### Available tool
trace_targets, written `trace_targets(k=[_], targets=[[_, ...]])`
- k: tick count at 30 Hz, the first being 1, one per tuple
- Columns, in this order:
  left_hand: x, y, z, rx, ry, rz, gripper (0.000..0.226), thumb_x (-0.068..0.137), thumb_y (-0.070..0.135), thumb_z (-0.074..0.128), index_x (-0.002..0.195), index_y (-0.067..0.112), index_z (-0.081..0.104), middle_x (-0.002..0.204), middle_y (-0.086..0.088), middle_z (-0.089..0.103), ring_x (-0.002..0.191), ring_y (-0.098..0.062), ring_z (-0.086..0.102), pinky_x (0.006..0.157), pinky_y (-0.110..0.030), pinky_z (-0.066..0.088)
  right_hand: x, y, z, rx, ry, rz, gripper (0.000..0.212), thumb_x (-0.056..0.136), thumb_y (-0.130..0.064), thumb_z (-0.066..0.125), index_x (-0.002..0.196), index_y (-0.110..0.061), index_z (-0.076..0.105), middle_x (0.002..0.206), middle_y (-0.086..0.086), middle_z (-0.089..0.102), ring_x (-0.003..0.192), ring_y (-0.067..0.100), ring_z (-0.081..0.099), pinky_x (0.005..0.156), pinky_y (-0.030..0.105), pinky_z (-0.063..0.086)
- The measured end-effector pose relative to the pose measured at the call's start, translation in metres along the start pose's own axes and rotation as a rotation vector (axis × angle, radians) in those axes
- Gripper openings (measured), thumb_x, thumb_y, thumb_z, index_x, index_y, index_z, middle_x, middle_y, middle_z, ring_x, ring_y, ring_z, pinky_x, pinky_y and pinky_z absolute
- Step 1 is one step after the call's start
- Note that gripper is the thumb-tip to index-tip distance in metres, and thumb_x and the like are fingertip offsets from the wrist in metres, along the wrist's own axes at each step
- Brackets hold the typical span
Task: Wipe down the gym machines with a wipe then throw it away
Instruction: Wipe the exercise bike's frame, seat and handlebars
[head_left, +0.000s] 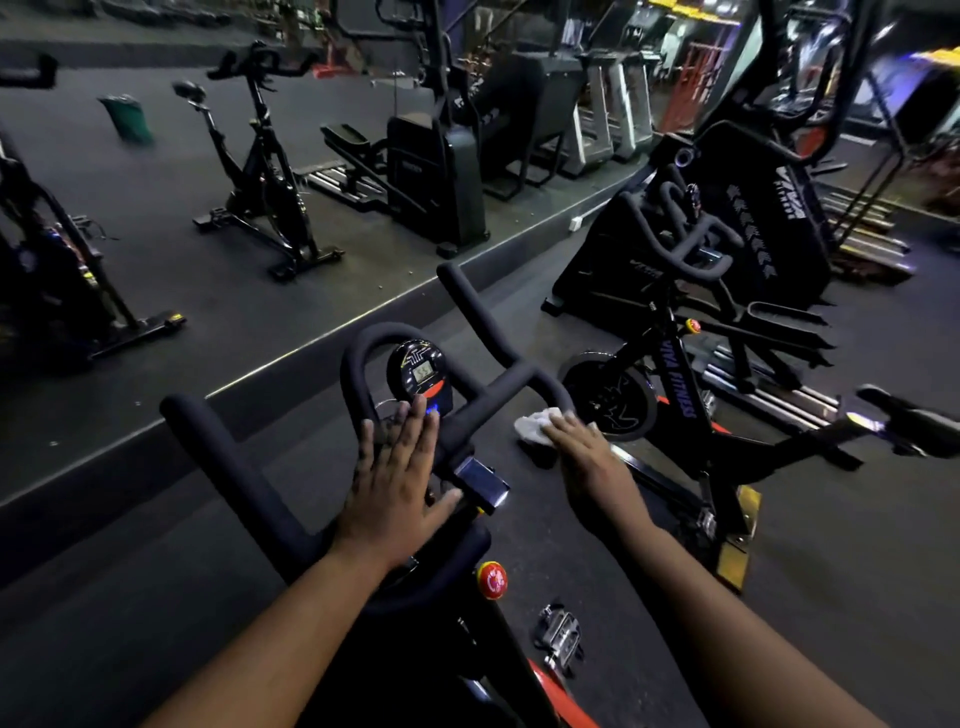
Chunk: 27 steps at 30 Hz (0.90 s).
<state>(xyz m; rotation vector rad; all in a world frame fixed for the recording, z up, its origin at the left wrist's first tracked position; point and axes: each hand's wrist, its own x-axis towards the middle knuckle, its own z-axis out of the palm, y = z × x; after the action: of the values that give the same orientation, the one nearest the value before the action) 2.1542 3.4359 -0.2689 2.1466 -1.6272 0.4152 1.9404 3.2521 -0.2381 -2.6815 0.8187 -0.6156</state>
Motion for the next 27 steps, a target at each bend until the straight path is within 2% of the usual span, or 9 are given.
trace_targets(k=[2,5,7,10,13,17,23,25,27], targets=[[0.006,0.019,0.006,-0.014,-0.028,0.061,0.099,0.088,0.064,0.048,0.162,0.006,0.018,0.171,-0.012,0.009,0.158,-0.028,0.012,0.125,-0.053,0.007,0.000,0.012,0.013,0.032,-0.166,0.001,0.054,0.095,-0.015,0.038,0.148,-0.013,0.050,0.157,0.007,0.043,0.150,0.024,0.032,0.123,0.048,0.021],[0.016,0.042,0.018,0.002,-0.110,0.127,0.095,0.090,0.064,0.045,0.162,0.006,0.019,0.171,-0.012,0.011,0.157,-0.028,0.015,0.125,-0.049,0.009,0.000,0.033,0.021,0.062,-0.219,-0.030,0.061,0.102,-0.051,0.038,0.155,-0.021,0.038,0.163,-0.002,0.033,0.153,0.010,0.017,0.123,0.042,0.015],[0.029,0.050,0.025,0.016,-0.180,0.108,0.097,0.090,0.067,0.043,0.162,0.007,0.018,0.171,-0.012,0.010,0.158,-0.027,0.012,0.125,-0.047,0.007,0.016,0.046,0.019,0.033,-0.260,-0.020,0.083,0.093,-0.079,0.026,0.154,-0.025,0.039,0.158,-0.003,0.039,0.151,0.010,0.022,0.120,0.046,0.016],[0.053,0.051,0.031,0.102,-0.283,0.078,0.099,0.088,0.070,0.039,0.161,0.004,0.023,0.169,-0.014,0.017,0.156,-0.028,0.020,0.123,-0.046,0.009,0.055,0.061,0.019,-0.103,-0.354,-0.094,0.101,0.078,-0.095,0.010,0.133,-0.028,0.061,0.134,-0.002,0.059,0.137,0.020,0.044,0.114,0.053,0.024],[0.070,0.044,0.037,0.222,-0.346,0.103,0.101,0.084,0.070,0.035,0.158,0.002,0.029,0.167,-0.017,0.023,0.153,-0.030,0.029,0.123,-0.046,0.012,0.060,0.074,0.027,-0.064,-0.318,-0.149,0.094,0.079,-0.095,0.021,0.125,-0.026,0.065,0.125,-0.002,0.061,0.131,0.023,0.047,0.113,0.061,0.028],[0.071,0.040,0.052,0.361,-0.310,0.108,0.099,0.087,0.070,0.027,0.158,0.001,0.028,0.166,-0.017,0.025,0.155,-0.029,0.024,0.125,-0.047,0.008,0.010,0.084,0.044,0.117,-0.179,-0.106,0.104,0.079,-0.087,0.042,0.157,-0.019,0.033,0.164,-0.001,0.030,0.155,0.015,0.013,0.122,0.057,0.012],[0.088,0.042,0.055,0.520,-0.327,0.081,0.095,0.092,0.069,0.013,0.159,0.002,0.020,0.167,-0.018,0.021,0.157,-0.029,0.015,0.127,-0.054,0.000,0.083,0.108,0.029,0.221,-0.394,0.023,0.120,0.070,-0.099,0.019,0.161,-0.020,0.020,0.170,-0.001,0.004,0.156,0.015,-0.005,0.120,0.062,0.009],[0.086,0.041,0.055,0.506,-0.295,0.099,0.091,0.096,0.066,0.021,0.158,0.000,0.029,0.165,-0.019,0.028,0.155,-0.030,0.023,0.127,-0.054,0.006,0.102,0.110,0.028,0.246,-0.452,0.002,0.114,0.077,-0.094,0.024,0.161,-0.016,0.020,0.170,0.004,-0.001,0.155,0.020,-0.009,0.125,0.054,0.007],[0.084,0.040,0.057,0.503,-0.259,0.116,0.089,0.097,0.065,0.025,0.156,-0.001,0.033,0.164,-0.020,0.031,0.154,-0.031,0.027,0.127,-0.054,0.008,0.099,0.105,0.029,0.270,-0.425,0.012,0.089,0.095,-0.068,0.042,0.159,-0.009,0.023,0.169,0.010,0.002,0.155,0.020,-0.007,0.127,0.036,0.000]])
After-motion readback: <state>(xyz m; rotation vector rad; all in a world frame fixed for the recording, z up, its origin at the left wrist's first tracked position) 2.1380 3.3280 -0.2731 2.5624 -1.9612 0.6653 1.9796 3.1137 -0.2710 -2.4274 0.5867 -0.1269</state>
